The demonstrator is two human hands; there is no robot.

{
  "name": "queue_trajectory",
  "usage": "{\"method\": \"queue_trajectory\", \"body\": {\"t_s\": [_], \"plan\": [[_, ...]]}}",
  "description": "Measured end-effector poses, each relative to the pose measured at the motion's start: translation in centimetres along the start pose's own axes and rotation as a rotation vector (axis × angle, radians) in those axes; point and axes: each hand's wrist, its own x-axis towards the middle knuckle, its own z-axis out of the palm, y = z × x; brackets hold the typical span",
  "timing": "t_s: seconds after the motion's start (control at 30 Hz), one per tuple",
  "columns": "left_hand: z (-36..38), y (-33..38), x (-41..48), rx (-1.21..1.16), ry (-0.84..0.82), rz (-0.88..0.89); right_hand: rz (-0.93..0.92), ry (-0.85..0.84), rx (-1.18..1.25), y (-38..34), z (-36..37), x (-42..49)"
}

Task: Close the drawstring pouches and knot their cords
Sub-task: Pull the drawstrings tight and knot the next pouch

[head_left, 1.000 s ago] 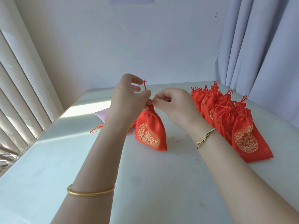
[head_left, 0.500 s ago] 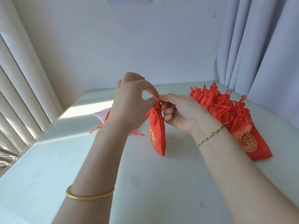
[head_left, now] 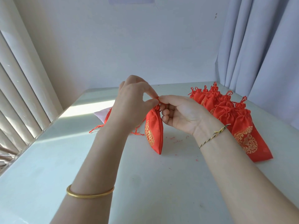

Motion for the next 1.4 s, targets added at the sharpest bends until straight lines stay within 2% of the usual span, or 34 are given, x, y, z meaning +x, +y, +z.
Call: {"method": "queue_trajectory", "body": {"t_s": [0.2,0.27,0.37,0.5,0.67,0.77,0.8,0.87,0.93,1.07,1.17,1.23,1.3,1.4], "plan": [[0.6,-0.5,0.2,0.020,0.051,-0.012,-0.084,-0.004,-0.037,0.2,-0.6,0.4],[0.4,-0.8,0.2,0.021,0.049,-0.065,-0.196,0.108,-0.251,0.3,-1.4,0.6],[0.3,-0.8,0.1,-0.053,-0.087,-0.171,-0.351,0.238,-0.546,0.3,-2.2,0.9],[1.0,0.1,0.0,-0.281,-0.184,-0.222,-0.407,0.306,-0.558,0.7,-2.6,1.3],[0.8,0.4,-0.1,-0.590,-0.215,-0.413,-0.405,0.288,-0.571,1.3,-2.3,1.3],[0.3,1.0,-0.2,-0.758,-0.175,-0.533,-0.281,0.157,-0.399,0.2,-2.3,-0.3],[0.2,1.4,-0.3,-0.785,-0.157,-0.554,-0.210,0.114,-0.410,-0.1,-2.6,-1.1],[0.4,2.4,-0.4,-0.821,-0.148,-0.577,-0.121,0.070,-0.606,0.3,-3.1,-2.8],[1.0,4.1,-0.7,-0.824,-0.185,-0.577,-0.139,0.114,-0.757,1.5,-3.8,-4.2],[2.1,8.8,-1.4,-0.822,-0.288,-0.534,-0.357,0.223,-0.887,2.4,-6.1,-6.6],[3.2,11.4,-2.3,-0.815,-0.330,-0.447,-0.392,0.355,-0.794,1.6,-9.3,-8.4],[4.8,12.2,-3.0,-0.663,-0.341,-0.362,-0.361,0.366,-0.708,0.8,-12.0,-9.7],[7.3,12.4,-4.0,-0.457,-0.393,-0.307,-0.327,0.372,-0.722,0.0,-14.6,-10.8],[11.1,12.5,-5.4,-0.304,-0.558,-0.356,-0.334,0.399,-0.834,-0.4,-17.1,-10.9]]}}
